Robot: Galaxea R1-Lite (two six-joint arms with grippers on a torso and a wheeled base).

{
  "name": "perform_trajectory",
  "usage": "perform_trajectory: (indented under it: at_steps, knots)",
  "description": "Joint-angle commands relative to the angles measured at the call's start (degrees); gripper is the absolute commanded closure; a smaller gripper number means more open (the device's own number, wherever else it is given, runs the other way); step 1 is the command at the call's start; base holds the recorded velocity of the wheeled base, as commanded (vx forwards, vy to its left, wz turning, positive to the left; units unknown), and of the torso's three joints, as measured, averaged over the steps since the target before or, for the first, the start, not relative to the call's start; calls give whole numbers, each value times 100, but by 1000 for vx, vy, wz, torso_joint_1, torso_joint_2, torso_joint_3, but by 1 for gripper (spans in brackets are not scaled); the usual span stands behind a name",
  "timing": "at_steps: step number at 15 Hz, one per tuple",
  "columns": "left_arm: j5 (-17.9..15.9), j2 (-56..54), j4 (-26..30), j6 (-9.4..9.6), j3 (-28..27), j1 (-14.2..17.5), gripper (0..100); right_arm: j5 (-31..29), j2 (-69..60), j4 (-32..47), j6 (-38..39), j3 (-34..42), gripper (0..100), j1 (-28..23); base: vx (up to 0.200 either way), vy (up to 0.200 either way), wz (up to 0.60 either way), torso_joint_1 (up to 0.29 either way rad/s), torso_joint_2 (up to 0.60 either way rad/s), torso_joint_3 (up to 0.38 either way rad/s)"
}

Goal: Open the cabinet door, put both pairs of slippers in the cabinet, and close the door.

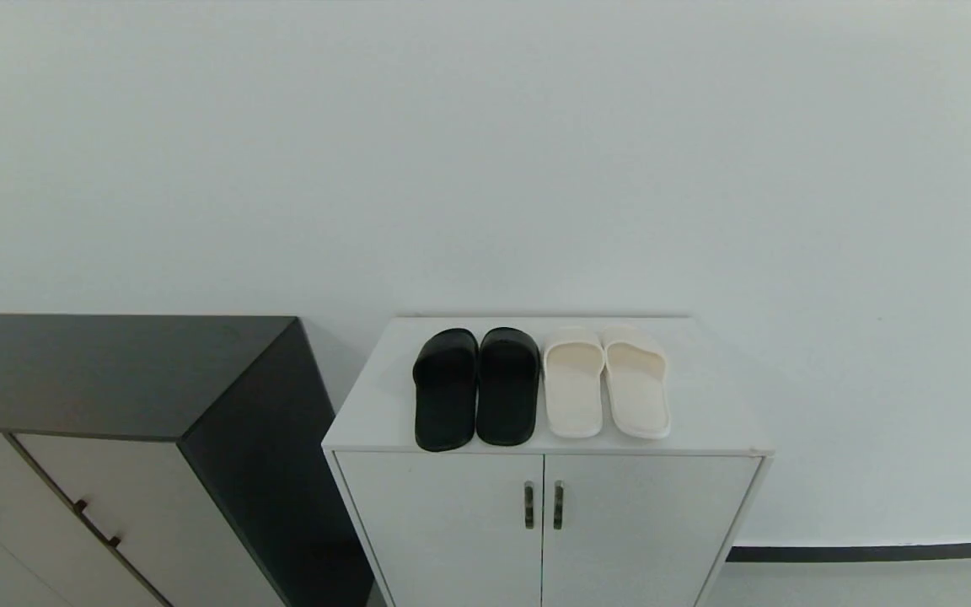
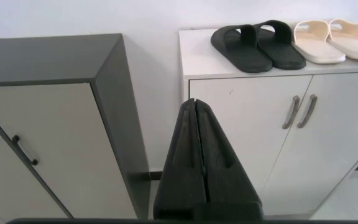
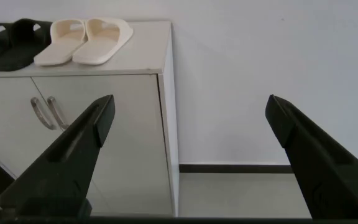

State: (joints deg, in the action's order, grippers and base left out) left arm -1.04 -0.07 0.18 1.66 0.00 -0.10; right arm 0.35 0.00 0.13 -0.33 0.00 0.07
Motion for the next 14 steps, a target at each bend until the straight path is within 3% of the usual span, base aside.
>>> perform_trajectory:
  at_steps: [1, 8, 9, 10, 11, 14]
  knots:
    - [-2, 7, -1, -43, 0, 1, 100, 0, 0, -5, -143, 0, 0, 1, 0, 0, 0, 0, 0, 0]
    - [-2, 7, -1, -69, 0, 1, 100, 0, 0, -40, -213, 0, 0, 1, 0, 0, 0, 0, 0, 0]
    - [-2, 7, -1, -69, 0, 1, 100, -9, 35, -128, -73, -176, 0, 1, 0, 0, 0, 0, 0, 0]
    - [-11, 7, -1, -60, 0, 1, 100, 26, 431, -163, 481, -1063, 0, 10, 0, 0, 0, 0, 0, 0]
    - [-11, 7, -1, -60, 0, 1, 100, 228, 923, -5, 727, -1573, 0, 10, 0, 0, 0, 0, 0, 0]
    - [-19, 7, -1, -60, -9, 1, 100, 1635, 2373, 101, 604, -1538, 0, 19, 0, 0, 0, 0, 0, 0]
